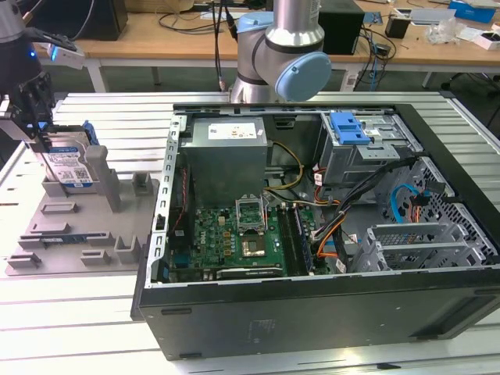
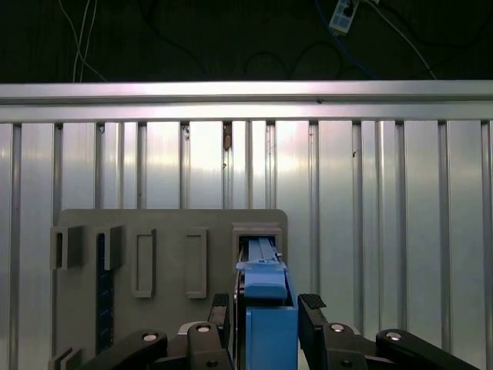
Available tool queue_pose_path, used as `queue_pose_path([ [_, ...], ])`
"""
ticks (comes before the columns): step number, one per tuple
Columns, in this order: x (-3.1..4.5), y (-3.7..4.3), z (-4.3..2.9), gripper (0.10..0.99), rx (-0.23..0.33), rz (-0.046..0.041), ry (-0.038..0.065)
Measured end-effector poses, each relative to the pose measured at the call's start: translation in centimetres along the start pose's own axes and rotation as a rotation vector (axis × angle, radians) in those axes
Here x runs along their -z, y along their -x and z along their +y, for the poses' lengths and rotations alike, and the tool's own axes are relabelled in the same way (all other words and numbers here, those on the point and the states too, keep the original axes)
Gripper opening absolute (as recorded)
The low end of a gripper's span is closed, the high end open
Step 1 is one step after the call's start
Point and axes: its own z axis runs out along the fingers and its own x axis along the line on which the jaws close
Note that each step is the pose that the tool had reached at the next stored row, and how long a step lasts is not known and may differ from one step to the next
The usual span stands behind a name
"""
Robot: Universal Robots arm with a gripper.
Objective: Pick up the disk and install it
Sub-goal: 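Pick up the disk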
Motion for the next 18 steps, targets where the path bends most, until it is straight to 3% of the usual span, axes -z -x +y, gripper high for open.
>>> queue_pose_path([
  [7, -0.09, 0.0, 0.0, 0.482, 0.0, -0.0001, 0.0],
  [8, -0.12, 0.0, 0.03, 0.482, 0.0, -0.0001, -0.013],
  [10, -0.2, 0.0, 0.56, 0.482, 0.003, -0.0016, -0.025],
  [18, -0.24, 0.0, 0.67, 0.482, 0.003, -0.0027, -0.03],
])
